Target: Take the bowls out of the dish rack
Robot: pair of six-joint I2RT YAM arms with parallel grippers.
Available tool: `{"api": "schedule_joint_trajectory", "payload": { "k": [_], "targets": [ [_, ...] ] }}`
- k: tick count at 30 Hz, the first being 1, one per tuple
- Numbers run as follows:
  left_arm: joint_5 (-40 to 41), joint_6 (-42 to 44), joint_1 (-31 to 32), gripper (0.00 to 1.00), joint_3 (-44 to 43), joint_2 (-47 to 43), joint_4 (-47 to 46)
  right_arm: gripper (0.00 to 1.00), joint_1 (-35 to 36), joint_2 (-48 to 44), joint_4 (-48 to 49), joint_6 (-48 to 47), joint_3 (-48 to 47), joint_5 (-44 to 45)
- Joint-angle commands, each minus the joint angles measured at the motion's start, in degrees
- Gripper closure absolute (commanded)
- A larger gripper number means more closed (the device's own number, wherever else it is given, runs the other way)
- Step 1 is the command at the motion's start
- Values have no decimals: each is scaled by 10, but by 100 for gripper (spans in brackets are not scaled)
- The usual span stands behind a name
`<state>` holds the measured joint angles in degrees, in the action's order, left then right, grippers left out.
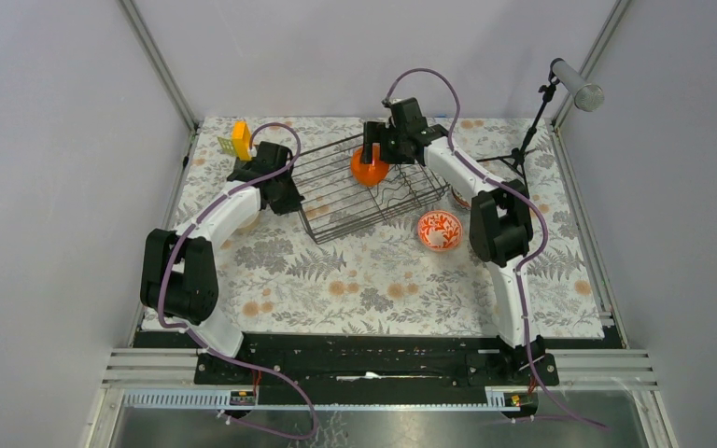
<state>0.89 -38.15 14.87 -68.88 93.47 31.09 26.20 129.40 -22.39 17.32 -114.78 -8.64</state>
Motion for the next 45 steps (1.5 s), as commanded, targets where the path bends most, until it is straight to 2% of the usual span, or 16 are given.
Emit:
{"api": "schedule_joint_trajectory", "payload": {
  "k": [1, 9, 18, 25, 38, 45],
  "targets": [
    [-11, 7, 8, 100, 1, -18, 13, 0, 2, -4, -20, 9, -13, -8],
    [-11, 7, 7, 100, -6, -12, 13, 1, 2, 27, -32, 31, -39, -48],
    [-11, 5, 8, 100, -21, -4, 13, 26, 2, -10, 9, 27, -26, -54],
    [-11, -12, 8, 100, -39, 10, 13, 36, 2, -63, 51, 34, 9, -74],
    [35, -62, 5, 100, -82, 51, 2, 43, 2, -161, 75, 18, 64, -78],
    [37, -103, -11, 100, -143, 122, -26, 44, 3, -261, 75, -16, 141, -49]
  ]
}}
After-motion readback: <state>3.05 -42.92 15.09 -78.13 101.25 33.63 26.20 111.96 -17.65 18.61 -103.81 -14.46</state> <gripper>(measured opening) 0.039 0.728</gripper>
